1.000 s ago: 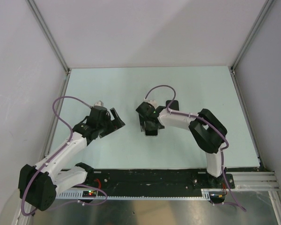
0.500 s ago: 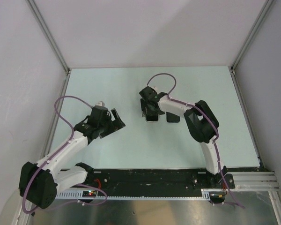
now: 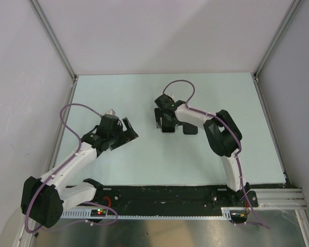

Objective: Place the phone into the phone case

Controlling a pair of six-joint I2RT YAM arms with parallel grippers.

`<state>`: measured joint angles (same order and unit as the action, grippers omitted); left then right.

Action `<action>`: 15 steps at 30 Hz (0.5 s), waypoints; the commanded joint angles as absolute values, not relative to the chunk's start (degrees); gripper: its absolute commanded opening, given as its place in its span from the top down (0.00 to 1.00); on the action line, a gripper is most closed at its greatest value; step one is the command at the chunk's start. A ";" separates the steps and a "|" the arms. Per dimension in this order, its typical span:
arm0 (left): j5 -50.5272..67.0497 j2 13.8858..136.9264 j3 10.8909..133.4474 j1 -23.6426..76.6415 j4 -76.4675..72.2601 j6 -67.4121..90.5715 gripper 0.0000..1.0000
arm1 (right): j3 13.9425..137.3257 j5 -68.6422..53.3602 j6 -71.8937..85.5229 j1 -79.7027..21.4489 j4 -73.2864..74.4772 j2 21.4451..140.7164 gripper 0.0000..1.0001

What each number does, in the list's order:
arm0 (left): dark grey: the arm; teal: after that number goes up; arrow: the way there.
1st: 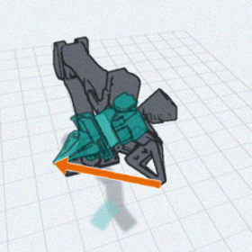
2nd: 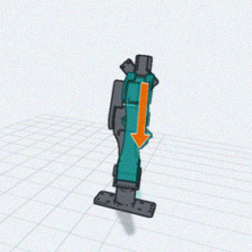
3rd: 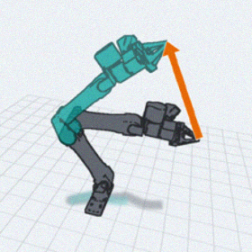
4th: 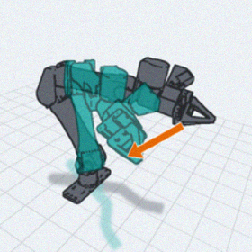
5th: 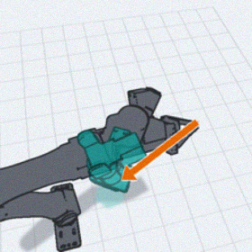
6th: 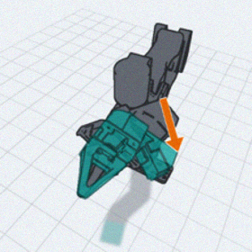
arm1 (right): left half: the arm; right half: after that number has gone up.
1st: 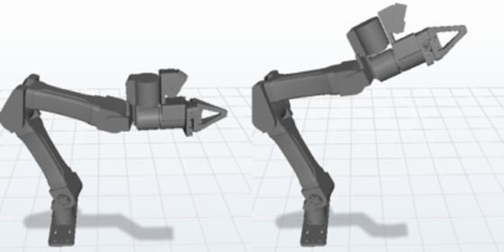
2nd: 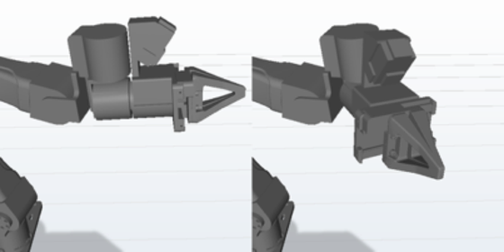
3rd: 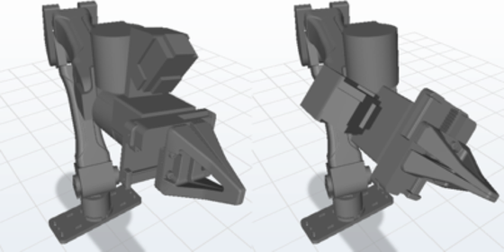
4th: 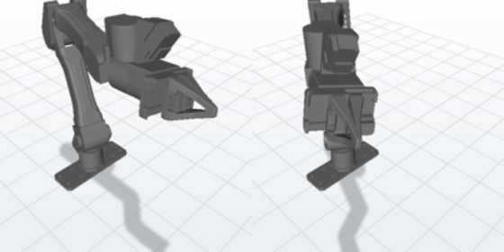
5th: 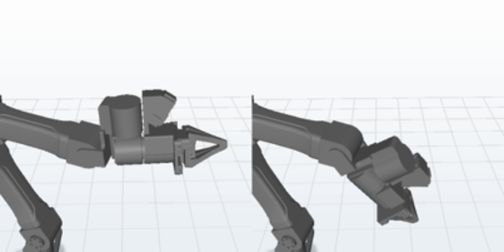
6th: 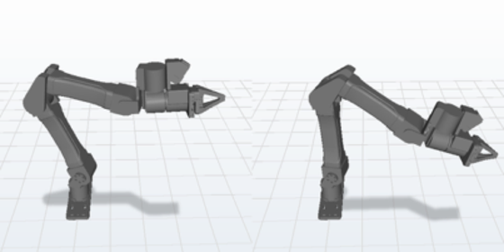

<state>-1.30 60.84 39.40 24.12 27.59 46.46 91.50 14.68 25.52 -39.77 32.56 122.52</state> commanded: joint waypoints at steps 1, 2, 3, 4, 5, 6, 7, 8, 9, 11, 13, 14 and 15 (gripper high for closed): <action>-1.52 61.32 42.82 23.69 26.75 44.69 0.00 | 91.50 15.46 25.04 -39.36 35.34 116.43 0.01; -1.60 61.42 43.12 23.67 26.78 44.41 0.00 | 91.36 15.42 25.00 -39.37 35.21 115.08 0.01; -1.63 61.52 43.44 23.65 26.75 44.18 0.00 | 91.12 15.40 24.98 -39.41 34.96 113.92 0.01; -1.70 61.56 43.69 23.65 26.73 43.80 0.00 | 90.52 15.43 25.02 -39.44 34.53 112.20 0.01; -1.86 61.54 44.04 23.73 26.73 43.52 0.00 | 89.82 15.41 25.21 -39.41 34.14 110.55 0.01; -1.98 61.49 44.30 23.78 26.77 43.07 0.00 | 88.68 15.17 25.39 -39.35 33.33 108.36 0.01; -2.09 61.42 44.69 23.80 26.74 42.72 0.00 | 87.49 14.93 25.57 -39.23 32.53 106.34 0.00; -2.41 61.30 45.02 23.90 26.82 42.23 0.00 | 85.85 14.27 25.71 -39.13 31.34 103.75 0.00; -2.65 61.06 45.36 23.99 26.77 41.86 0.00 | 84.67 13.64 26.12 -39.07 30.61 101.75 0.00; -2.88 60.48 45.99 24.04 26.73 41.07 0.00 | 81.61 12.75 26.61 -39.17 28.81 97.27 0.01; -3.47 59.62 46.59 24.29 26.77 40.24 0.00 | 77.53 12.24 27.35 -39.30 26.89 91.79 0.01; -3.84 59.16 46.85 24.45 26.83 39.63 0.00 | 75.81 12.10 27.69 -39.43 26.01 89.58 0.01; -4.16 58.50 47.24 24.66 26.82 39.11 0.00 | 73.55 11.94 28.22 -39.62 24.96 86.67 0.01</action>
